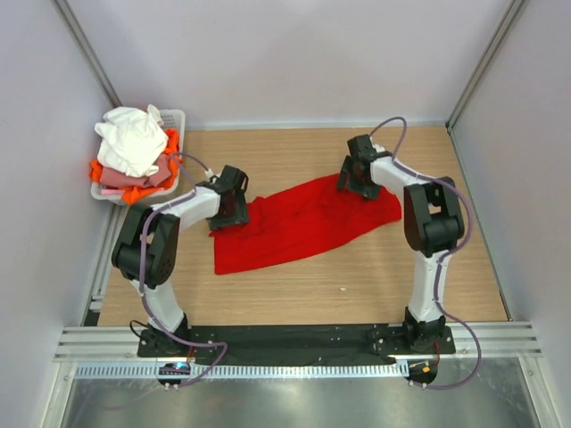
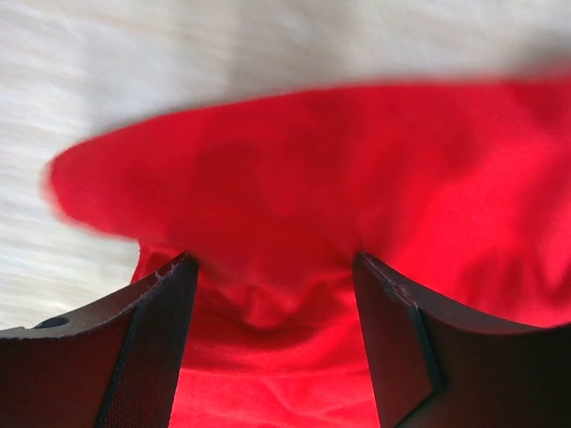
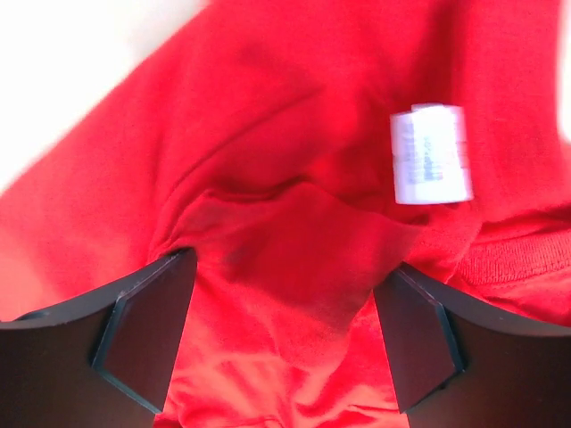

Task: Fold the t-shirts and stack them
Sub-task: Fold the tshirt

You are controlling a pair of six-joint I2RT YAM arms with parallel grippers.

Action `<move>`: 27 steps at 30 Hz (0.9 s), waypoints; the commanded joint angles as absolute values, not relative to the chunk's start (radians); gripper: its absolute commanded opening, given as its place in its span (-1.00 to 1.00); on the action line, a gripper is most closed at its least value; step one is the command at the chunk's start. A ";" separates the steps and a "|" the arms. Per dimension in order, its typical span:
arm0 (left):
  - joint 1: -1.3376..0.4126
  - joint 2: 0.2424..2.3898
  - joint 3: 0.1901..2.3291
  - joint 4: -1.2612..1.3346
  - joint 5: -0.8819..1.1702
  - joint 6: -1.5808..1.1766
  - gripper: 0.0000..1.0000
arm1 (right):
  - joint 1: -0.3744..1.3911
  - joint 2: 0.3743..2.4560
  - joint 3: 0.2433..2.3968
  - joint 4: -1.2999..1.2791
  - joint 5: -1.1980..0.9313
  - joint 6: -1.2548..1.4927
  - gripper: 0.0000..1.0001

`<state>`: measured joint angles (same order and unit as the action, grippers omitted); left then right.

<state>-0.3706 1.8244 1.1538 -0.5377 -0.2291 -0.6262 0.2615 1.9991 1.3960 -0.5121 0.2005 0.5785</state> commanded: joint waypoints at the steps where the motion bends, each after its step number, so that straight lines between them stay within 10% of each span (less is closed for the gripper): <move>1: -0.483 1.795 1.016 -0.539 -0.097 -0.709 0.41 | 0.268 2.233 1.641 -0.621 0.051 0.508 0.70; 9: -0.938 1.808 0.879 -0.434 0.053 -1.024 0.45 | 0.316 2.723 2.518 -0.672 -0.358 0.465 0.76; 27: -1.131 1.479 1.177 -0.917 -0.220 -1.075 0.89 | 0.339 2.493 2.067 0.012 -0.419 0.497 0.86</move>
